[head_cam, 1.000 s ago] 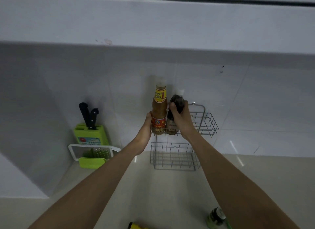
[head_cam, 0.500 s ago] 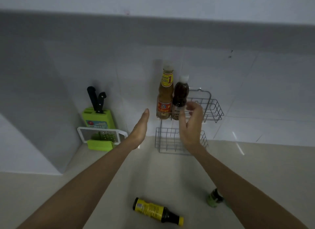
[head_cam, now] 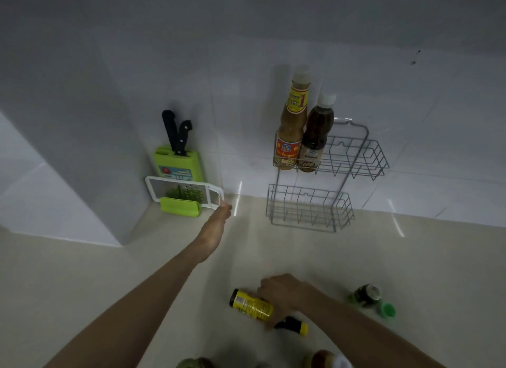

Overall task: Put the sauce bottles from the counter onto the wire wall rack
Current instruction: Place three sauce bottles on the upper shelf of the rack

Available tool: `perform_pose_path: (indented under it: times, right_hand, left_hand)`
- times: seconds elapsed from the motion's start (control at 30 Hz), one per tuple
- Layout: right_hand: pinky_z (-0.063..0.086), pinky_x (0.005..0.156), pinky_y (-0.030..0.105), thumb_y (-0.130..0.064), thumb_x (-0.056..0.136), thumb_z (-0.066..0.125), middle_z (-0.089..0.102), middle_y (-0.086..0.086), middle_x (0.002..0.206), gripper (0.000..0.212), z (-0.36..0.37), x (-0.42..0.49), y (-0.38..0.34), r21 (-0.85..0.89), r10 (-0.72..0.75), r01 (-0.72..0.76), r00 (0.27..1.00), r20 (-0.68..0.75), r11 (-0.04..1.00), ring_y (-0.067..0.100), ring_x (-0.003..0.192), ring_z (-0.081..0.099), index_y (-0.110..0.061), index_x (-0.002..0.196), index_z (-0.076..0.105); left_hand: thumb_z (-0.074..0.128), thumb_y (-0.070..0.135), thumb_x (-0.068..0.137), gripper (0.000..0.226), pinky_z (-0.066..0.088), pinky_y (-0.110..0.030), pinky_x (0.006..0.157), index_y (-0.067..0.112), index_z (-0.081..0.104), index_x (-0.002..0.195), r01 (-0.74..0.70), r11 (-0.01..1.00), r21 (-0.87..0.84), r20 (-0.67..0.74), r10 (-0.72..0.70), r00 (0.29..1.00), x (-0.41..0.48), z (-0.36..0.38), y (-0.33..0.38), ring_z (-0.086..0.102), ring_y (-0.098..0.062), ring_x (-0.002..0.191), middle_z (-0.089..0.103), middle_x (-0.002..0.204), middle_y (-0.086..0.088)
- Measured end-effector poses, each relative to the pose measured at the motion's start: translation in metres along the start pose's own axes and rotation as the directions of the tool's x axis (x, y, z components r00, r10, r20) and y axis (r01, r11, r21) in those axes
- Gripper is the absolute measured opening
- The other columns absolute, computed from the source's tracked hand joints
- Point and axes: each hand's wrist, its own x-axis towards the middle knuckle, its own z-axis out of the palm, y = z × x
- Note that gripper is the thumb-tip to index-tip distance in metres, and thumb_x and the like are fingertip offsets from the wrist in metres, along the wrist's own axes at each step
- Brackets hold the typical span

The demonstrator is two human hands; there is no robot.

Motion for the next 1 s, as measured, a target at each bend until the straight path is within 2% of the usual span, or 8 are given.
perform_pose_path:
  times: [0.1,0.2,0.3,0.47,0.6,0.83,0.9,1.0]
  right_hand:
    - [0.032,0.069,0.035,-0.042,0.078,0.074,0.052,0.020,0.119,0.065,-0.002,0.001,0.005,-0.018,0.023,-0.024,0.999,-0.040,1.000,0.037,0.103,0.054,0.000,0.122,0.052]
    - [0.042,0.075,0.039,-0.037,0.080,0.073,0.054,0.021,0.121,0.062,-0.004,-0.001,0.016,0.054,0.086,-0.084,0.996,-0.029,0.995,0.038,0.106,0.056,-0.001,0.123,0.048]
    - [0.045,0.082,0.040,-0.043,0.081,0.068,0.056,0.016,0.119,0.055,-0.016,-0.012,0.034,0.177,0.156,-0.146,0.987,-0.045,0.973,0.035,0.107,0.057,-0.010,0.120,0.050]
    - [0.045,0.065,0.030,-0.058,0.075,0.068,0.064,0.000,0.099,0.048,-0.087,-0.063,0.068,0.375,0.279,-0.198,0.944,-0.174,0.905,0.019,0.084,0.060,-0.029,0.109,0.049]
    - [0.058,0.061,0.032,-0.052,0.064,0.082,0.070,-0.006,0.091,0.044,-0.168,-0.130,0.090,0.483,0.387,-0.210,0.871,-0.302,0.850,0.010,0.071,0.067,-0.029,0.097,0.063]
    - [0.041,0.070,0.011,-0.047,0.060,0.086,0.064,-0.026,0.093,0.036,-0.261,-0.242,0.115,0.477,0.535,-0.284,0.641,-0.551,0.832,-0.009,0.086,0.055,-0.041,0.093,0.072]
    - [0.042,0.068,0.011,-0.048,0.060,0.086,0.067,-0.022,0.094,0.038,-0.270,-0.253,0.126,0.486,0.559,-0.296,0.580,-0.592,0.822,-0.005,0.086,0.058,-0.040,0.094,0.072]
    - [0.043,0.060,0.013,-0.045,0.060,0.087,0.069,-0.012,0.096,0.042,-0.278,-0.243,0.138,0.464,0.552,-0.309,0.568,-0.610,0.830,0.007,0.085,0.062,-0.033,0.098,0.074]
  left_hand:
    - [0.022,0.048,0.101,0.056,0.018,-0.038,0.117,0.018,0.040,0.144,0.010,1.000,-0.013,0.026,-0.010,1.000,0.000,0.005,-0.004,0.028,-0.022,0.144,0.039,0.152,-0.006]
    - [0.021,0.048,0.101,0.057,0.018,-0.039,0.118,0.016,0.039,0.145,0.026,1.000,-0.012,0.050,-0.026,0.998,0.002,0.010,-0.007,0.028,-0.023,0.144,0.038,0.153,-0.007]
    - [0.022,0.047,0.101,0.056,0.019,-0.039,0.118,0.016,0.039,0.145,0.017,1.000,-0.009,0.052,-0.017,0.998,0.004,0.011,-0.005,0.029,-0.024,0.144,0.038,0.153,-0.007]
    - [0.025,0.043,0.102,0.052,0.020,-0.039,0.119,0.016,0.041,0.144,-0.053,0.998,-0.019,0.058,0.054,0.997,0.010,0.014,0.011,0.031,-0.022,0.143,0.039,0.152,-0.007]
    - [0.024,0.041,0.102,0.052,0.019,-0.039,0.119,0.014,0.038,0.145,-0.129,0.991,-0.038,0.083,0.131,0.988,0.010,0.028,0.037,0.030,-0.024,0.143,0.038,0.153,-0.007]
    - [0.026,0.040,0.102,0.048,0.024,-0.038,0.116,0.018,0.040,0.142,-0.281,0.959,-0.039,0.087,0.284,0.955,0.011,0.055,0.093,0.033,-0.022,0.141,0.040,0.151,-0.004]
    - [0.028,0.040,0.102,0.047,0.025,-0.036,0.115,0.019,0.039,0.142,-0.323,0.946,-0.020,0.090,0.323,0.942,0.012,0.059,0.107,0.035,-0.017,0.136,0.039,0.150,-0.002]
    - [0.028,0.048,0.100,0.051,0.024,-0.039,0.118,0.024,0.036,0.144,-0.377,0.924,0.058,0.083,0.372,0.925,0.016,0.065,0.121,0.035,-0.013,0.134,0.037,0.151,0.002]
